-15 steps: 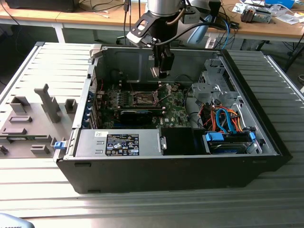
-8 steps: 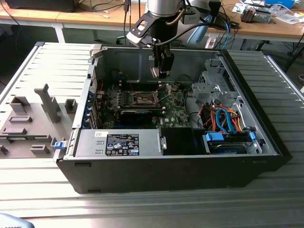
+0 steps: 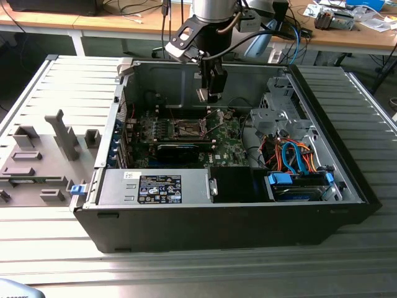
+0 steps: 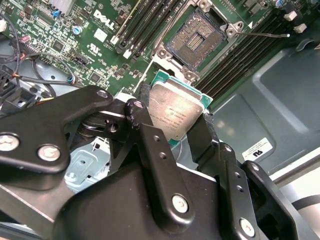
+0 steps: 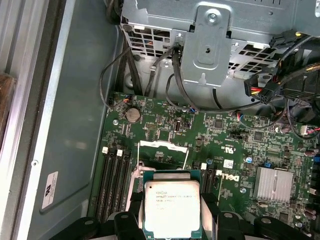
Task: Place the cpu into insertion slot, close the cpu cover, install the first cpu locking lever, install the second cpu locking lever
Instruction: 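Place the cpu into insertion slot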
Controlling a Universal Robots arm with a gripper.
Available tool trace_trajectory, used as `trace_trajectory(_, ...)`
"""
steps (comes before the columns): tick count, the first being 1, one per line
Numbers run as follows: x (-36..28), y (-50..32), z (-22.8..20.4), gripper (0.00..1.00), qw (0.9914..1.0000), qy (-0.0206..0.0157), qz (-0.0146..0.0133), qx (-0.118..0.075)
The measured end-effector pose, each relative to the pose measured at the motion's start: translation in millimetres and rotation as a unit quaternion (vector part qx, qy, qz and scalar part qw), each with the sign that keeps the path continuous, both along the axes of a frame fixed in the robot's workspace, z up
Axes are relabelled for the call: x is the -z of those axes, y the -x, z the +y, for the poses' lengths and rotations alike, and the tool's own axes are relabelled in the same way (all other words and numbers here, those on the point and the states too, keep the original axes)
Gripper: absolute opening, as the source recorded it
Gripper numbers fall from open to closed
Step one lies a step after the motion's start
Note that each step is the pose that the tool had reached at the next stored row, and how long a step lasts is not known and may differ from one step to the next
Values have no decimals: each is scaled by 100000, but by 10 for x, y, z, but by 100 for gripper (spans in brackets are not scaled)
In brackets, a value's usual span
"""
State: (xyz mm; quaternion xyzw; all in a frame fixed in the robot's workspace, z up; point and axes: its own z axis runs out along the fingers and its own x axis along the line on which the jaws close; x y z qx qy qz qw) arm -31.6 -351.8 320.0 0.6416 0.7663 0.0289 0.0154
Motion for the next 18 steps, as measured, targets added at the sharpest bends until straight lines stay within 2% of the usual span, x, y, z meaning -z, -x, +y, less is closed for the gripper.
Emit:
trace_trajectory(3,11,0,0,55,100000,3,42,6)
trace_trajectory(7,18,0,0,55,99990,50,1448,0)
trace_trajectory(9,22,0,0,55,99981,72,1967,-2)
trace_trajectory(13,26,0,0,55,99972,85,2345,2)
trace_trajectory(18,37,0,0,55,99972,82,2347,0)
